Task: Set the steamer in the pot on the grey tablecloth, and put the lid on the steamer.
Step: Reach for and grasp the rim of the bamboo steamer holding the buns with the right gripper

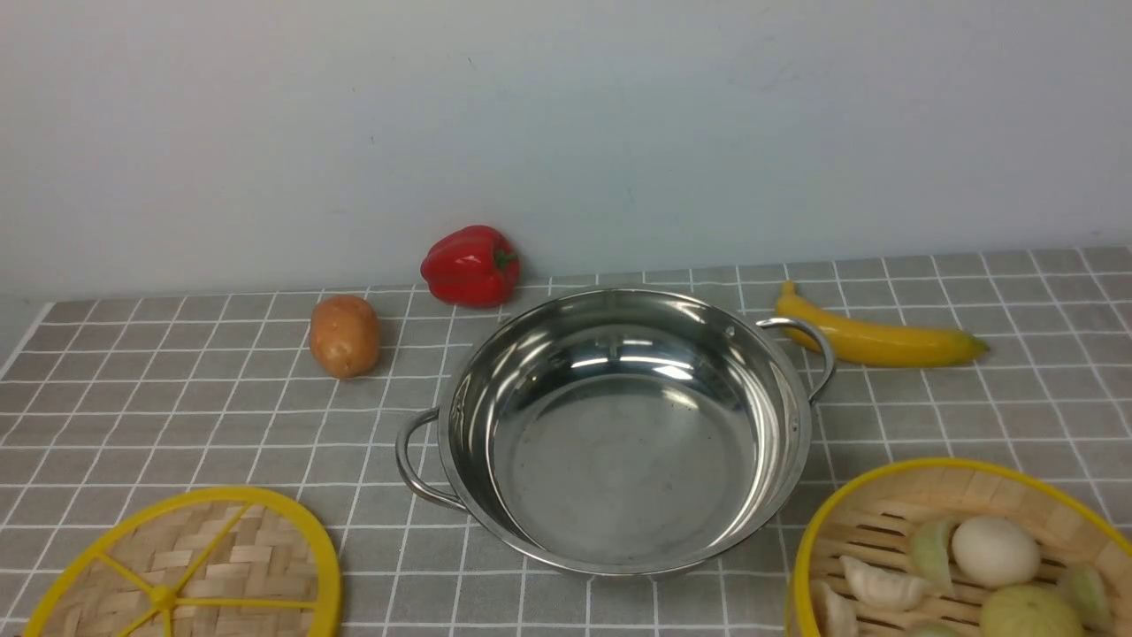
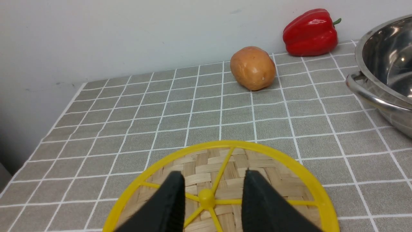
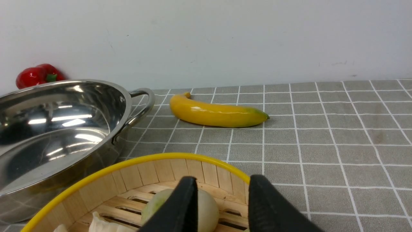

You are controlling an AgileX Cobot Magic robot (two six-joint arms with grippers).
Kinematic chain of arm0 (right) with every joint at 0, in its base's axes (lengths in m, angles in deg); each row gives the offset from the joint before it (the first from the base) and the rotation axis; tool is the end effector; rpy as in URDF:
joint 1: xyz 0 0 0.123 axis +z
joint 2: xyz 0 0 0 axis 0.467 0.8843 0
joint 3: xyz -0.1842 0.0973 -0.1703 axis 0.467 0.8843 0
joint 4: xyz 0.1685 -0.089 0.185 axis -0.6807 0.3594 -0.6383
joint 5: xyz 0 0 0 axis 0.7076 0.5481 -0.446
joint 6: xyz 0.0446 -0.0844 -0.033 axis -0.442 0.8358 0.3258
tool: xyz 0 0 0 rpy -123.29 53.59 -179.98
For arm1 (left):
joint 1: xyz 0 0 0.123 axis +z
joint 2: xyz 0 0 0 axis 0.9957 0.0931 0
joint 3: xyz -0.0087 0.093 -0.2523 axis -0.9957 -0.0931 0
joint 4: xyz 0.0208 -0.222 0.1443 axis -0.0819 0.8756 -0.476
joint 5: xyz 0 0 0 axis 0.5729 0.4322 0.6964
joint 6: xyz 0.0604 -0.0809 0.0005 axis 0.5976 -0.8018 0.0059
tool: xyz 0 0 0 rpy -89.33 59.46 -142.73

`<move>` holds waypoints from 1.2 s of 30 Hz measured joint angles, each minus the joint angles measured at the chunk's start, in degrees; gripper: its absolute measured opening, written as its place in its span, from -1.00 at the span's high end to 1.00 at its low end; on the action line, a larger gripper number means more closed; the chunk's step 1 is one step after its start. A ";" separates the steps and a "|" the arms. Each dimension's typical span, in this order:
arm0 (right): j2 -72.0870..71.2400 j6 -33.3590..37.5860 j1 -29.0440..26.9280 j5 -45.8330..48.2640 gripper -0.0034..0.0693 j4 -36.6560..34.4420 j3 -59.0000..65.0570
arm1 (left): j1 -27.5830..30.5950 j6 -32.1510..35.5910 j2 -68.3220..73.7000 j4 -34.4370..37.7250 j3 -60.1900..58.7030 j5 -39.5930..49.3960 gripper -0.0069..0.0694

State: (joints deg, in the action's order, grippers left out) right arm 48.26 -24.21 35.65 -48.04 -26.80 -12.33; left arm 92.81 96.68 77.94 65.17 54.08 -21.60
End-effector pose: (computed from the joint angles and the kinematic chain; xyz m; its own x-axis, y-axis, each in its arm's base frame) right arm 0.0944 0.0080 0.1771 -0.2676 0.1824 -0.9461 -0.0323 0.9797 0.1980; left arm 0.0936 0.0059 0.1781 -0.2557 0.1367 -0.9570 -0.0269 0.9886 0.1483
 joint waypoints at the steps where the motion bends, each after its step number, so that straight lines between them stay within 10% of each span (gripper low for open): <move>1: 0.00 0.00 0.00 0.00 0.24 0.00 0.00 | 0.00 0.00 0.00 0.00 0.00 0.00 0.18; 19: 0.07 -1.93 0.32 -4.73 0.24 -3.28 -3.00 | 0.00 0.00 0.00 0.00 0.00 0.00 0.18; 36: 5.15 6.31 4.00 27.23 0.24 -26.58 -32.54 | 0.00 0.00 0.00 0.00 0.00 0.00 0.18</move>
State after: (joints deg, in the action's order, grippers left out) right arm 53.41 -17.90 39.65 -20.81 -53.37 -44.86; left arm 92.81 96.68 77.94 65.17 54.08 -21.60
